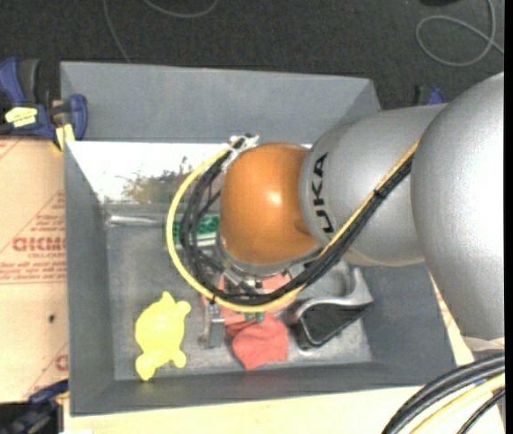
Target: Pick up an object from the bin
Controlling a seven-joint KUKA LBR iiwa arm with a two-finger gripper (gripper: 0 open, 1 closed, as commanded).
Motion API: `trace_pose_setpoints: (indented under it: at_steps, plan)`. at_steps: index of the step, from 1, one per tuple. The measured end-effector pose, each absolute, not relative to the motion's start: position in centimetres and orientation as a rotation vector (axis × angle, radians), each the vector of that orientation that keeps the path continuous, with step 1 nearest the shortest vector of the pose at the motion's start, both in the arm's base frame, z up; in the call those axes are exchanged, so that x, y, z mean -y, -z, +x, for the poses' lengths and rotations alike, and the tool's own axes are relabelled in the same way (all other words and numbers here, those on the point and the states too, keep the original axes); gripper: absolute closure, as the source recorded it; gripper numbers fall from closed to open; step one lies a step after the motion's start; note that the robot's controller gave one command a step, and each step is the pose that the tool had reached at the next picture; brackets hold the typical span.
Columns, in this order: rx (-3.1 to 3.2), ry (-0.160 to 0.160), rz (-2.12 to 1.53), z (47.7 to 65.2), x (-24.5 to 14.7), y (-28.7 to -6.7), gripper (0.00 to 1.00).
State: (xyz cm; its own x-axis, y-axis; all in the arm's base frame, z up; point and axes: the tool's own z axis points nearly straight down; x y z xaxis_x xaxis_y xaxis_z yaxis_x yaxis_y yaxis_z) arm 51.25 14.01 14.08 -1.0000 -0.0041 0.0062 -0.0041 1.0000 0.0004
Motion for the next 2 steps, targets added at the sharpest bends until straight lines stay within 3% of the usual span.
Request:
trace_pose_setpoints:
  at_steps: [1, 2]
  plan:
    - [3.143, 0.003, 0.001, 51.5, -14.0, -14.5, 0.0]
    - [3.148, 0.002, 0.097, 52.7, -16.9, -11.5, 0.0]
